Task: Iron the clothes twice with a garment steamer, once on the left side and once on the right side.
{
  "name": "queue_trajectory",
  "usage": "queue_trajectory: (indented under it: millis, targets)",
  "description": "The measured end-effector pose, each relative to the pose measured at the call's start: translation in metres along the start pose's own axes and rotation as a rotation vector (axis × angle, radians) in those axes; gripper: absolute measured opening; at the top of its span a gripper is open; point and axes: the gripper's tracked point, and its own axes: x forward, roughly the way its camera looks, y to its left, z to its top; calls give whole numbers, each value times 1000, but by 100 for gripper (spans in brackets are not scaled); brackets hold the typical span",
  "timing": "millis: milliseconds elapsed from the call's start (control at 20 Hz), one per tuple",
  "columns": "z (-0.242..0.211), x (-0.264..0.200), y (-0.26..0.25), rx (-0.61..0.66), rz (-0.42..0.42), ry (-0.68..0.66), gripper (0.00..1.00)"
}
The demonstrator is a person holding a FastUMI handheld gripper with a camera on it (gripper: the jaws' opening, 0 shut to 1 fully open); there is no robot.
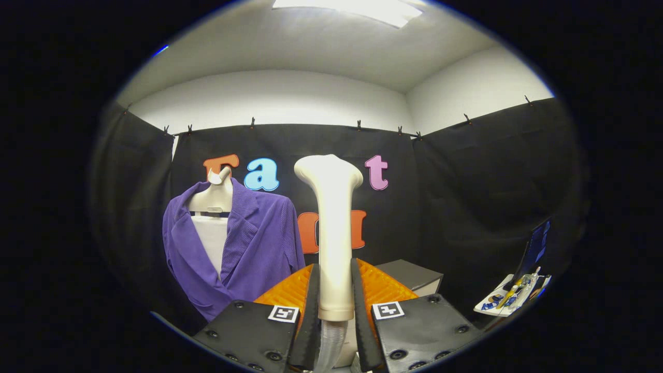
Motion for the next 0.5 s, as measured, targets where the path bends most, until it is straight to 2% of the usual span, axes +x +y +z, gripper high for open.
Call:
queue_trajectory:
  millis: [500]
  targets:
    - [10, 3, 6, -7, 4, -25, 38]
